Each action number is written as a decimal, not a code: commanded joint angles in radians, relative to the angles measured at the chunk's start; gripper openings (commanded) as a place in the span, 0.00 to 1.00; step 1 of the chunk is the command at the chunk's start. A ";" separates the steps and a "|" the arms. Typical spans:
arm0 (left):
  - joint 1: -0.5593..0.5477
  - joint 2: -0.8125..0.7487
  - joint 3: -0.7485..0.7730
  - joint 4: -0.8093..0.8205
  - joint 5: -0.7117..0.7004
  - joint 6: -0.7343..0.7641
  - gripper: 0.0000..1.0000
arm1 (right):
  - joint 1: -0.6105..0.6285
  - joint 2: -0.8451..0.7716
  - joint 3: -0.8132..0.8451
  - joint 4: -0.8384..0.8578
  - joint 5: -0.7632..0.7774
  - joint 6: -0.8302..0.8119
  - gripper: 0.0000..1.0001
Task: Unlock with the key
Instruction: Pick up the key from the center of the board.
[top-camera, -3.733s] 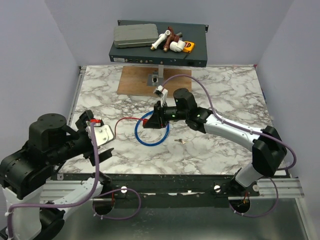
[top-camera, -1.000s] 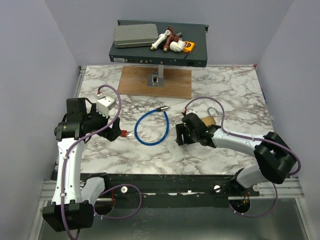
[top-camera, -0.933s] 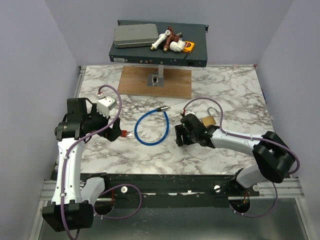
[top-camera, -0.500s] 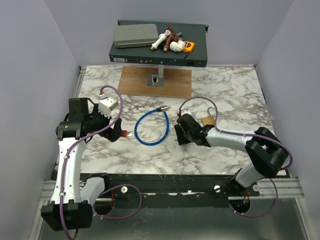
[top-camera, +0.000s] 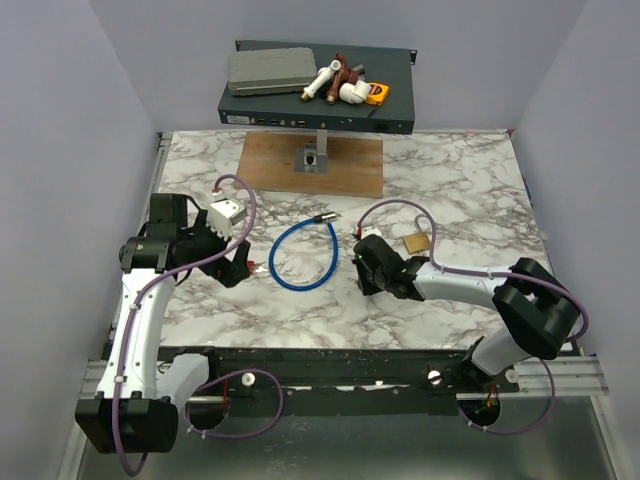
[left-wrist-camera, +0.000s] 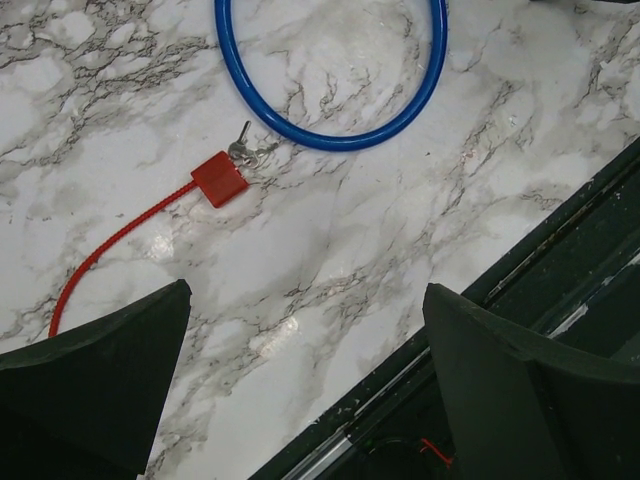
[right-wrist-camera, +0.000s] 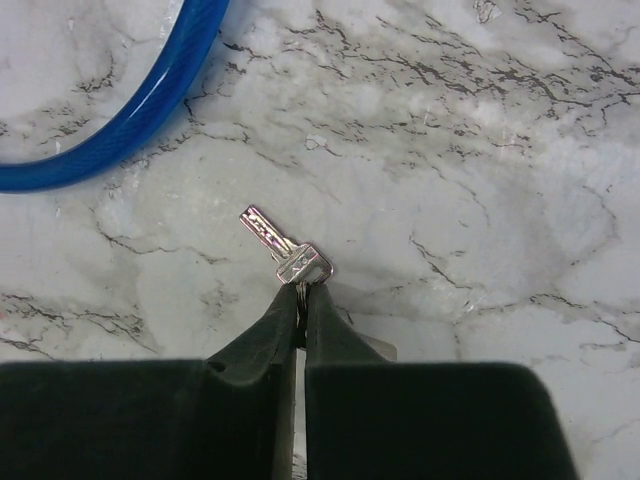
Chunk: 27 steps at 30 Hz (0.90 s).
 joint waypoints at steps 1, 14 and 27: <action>-0.074 0.007 0.030 -0.023 -0.055 0.014 0.98 | 0.007 -0.009 -0.024 0.004 -0.043 0.040 0.01; -0.296 0.096 0.047 0.092 0.103 -0.034 0.98 | 0.007 -0.221 -0.026 0.044 -0.171 -0.020 0.01; -0.318 0.372 0.168 0.157 0.662 -0.098 0.98 | 0.054 -0.418 0.096 -0.041 -0.339 -0.095 0.01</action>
